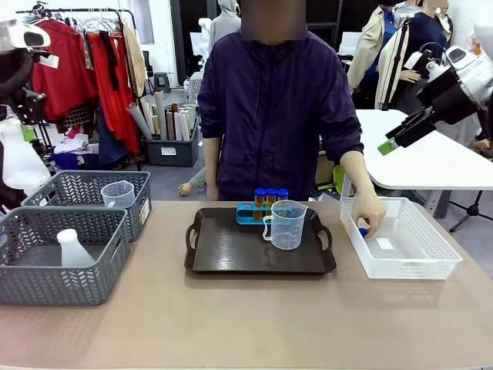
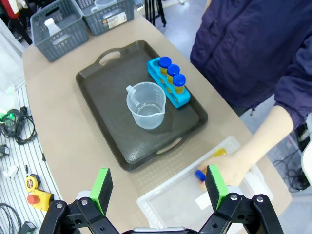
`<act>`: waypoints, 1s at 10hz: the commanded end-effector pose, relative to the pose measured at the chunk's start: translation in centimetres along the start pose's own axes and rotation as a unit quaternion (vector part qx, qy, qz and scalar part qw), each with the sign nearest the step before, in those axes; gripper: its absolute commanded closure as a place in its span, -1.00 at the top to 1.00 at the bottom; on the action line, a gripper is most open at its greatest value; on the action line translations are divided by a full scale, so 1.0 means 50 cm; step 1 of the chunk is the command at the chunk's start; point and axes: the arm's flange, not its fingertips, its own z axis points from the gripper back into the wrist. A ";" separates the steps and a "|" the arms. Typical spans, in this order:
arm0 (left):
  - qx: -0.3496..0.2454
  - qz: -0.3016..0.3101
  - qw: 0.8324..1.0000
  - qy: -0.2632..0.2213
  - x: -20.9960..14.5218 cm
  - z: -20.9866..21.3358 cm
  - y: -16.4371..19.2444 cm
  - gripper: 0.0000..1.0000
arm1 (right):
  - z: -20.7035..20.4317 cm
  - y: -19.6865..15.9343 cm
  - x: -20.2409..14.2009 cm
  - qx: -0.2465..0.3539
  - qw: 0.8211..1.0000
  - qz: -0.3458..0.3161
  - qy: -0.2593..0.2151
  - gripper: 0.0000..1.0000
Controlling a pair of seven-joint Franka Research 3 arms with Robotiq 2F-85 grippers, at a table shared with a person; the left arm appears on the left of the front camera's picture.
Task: Prepare the laboratory tools.
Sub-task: Pick up one Small flask and place it on the Handle tray.
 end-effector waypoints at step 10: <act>0.095 -0.199 0.970 -0.106 -0.024 0.356 -0.297 -1.00 | 0.002 -0.001 0.002 0.004 1.000 0.001 -0.008 1.00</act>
